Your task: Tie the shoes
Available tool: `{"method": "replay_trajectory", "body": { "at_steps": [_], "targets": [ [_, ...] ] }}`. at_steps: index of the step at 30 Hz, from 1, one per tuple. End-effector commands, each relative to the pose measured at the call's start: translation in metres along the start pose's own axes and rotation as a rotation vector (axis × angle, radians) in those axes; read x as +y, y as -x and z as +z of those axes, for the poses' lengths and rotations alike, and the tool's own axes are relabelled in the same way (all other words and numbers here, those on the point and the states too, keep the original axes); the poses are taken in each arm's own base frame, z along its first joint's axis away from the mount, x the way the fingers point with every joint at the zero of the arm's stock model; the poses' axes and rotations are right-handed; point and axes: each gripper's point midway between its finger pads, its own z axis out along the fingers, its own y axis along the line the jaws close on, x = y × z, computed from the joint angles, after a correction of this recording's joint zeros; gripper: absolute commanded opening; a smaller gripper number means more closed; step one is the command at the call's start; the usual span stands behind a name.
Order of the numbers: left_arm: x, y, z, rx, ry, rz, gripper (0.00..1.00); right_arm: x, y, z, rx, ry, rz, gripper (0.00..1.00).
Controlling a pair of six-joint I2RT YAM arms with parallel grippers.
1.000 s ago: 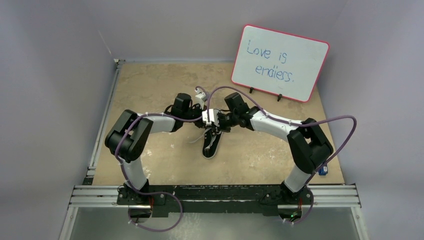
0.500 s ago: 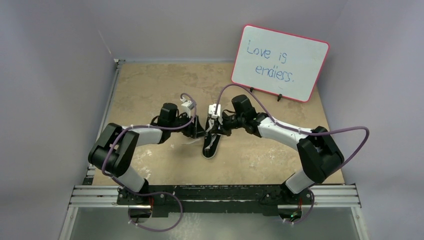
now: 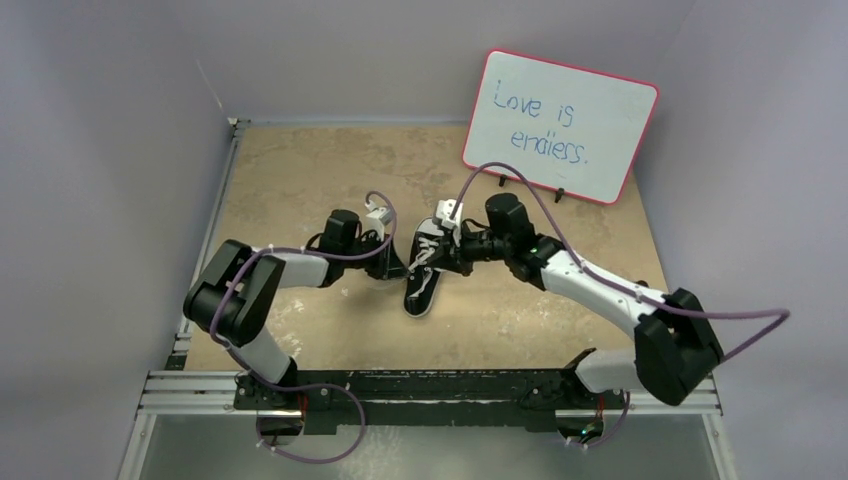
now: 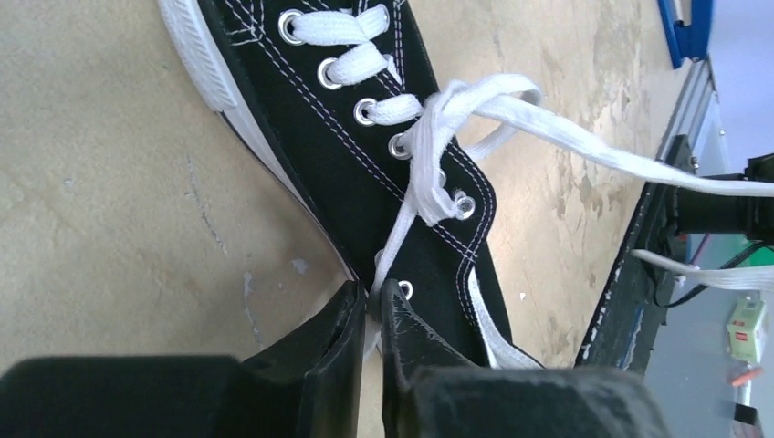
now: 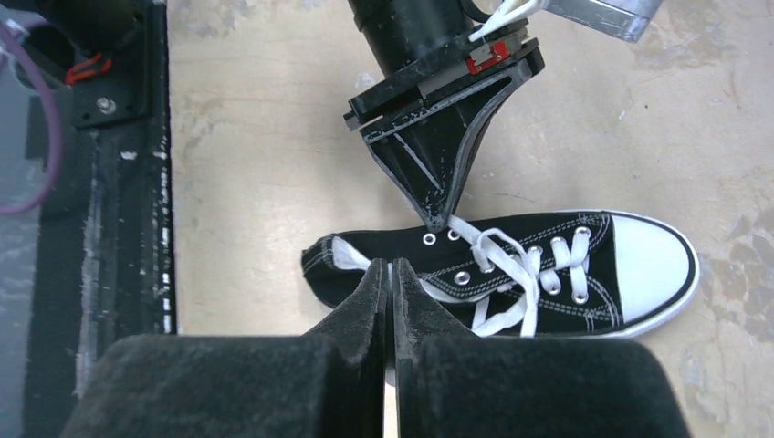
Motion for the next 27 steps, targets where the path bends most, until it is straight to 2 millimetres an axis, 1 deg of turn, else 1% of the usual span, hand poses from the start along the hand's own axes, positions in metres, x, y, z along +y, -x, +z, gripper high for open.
{"method": "replay_trajectory", "body": {
  "at_steps": [1, 2, 3, 7, 9, 12, 15, 17, 20, 24, 26, 27],
  "targets": [
    [0.000, 0.014, -0.014, -0.036, 0.072, 0.056, 0.07, 0.005, 0.001, -0.023, 0.017, -0.098, 0.164, 0.00],
    [-0.001, 0.016, -0.018, -0.046, 0.088, 0.052, 0.02, 0.006, 0.000, -0.028, 0.018, -0.114, 0.193, 0.00],
    [-0.002, 0.019, -0.023, -0.058, 0.105, 0.049, 0.00, 0.008, -0.001, -0.032, 0.014, -0.127, 0.218, 0.00],
    [-0.014, 0.024, -0.037, -0.089, 0.119, 0.035, 0.00, 0.003, 0.005, -0.043, -0.029, -0.230, 0.359, 0.00],
    [-0.017, 0.026, -0.043, -0.104, 0.130, 0.026, 0.00, -0.001, 0.009, -0.044, -0.050, -0.258, 0.390, 0.00],
    [-0.013, 0.029, -0.052, -0.125, 0.196, 0.006, 0.00, -0.021, 0.012, -0.048, -0.064, -0.377, 0.500, 0.00],
    [0.002, 0.031, -0.066, -0.141, 0.327, -0.026, 0.00, -0.033, 0.007, -0.053, -0.039, -0.444, 0.599, 0.00],
    [0.014, 0.028, -0.076, -0.126, 0.419, -0.056, 0.00, -0.040, -0.008, -0.060, 0.020, -0.510, 0.706, 0.00],
    [0.027, 0.026, -0.085, -0.101, 0.520, -0.083, 0.00, -0.041, -0.036, -0.074, 0.140, -0.575, 0.850, 0.00],
    [0.039, 0.015, -0.090, -0.068, 0.587, -0.115, 0.00, -0.045, -0.084, -0.103, 0.259, -0.744, 1.032, 0.00],
    [0.048, 0.009, -0.092, -0.053, 0.632, -0.126, 0.00, -0.049, -0.111, -0.115, 0.321, -0.848, 1.073, 0.00],
    [0.054, 0.006, -0.095, -0.048, 0.667, -0.140, 0.00, -0.052, -0.122, -0.120, 0.349, -0.902, 1.081, 0.00]
  ]
}}
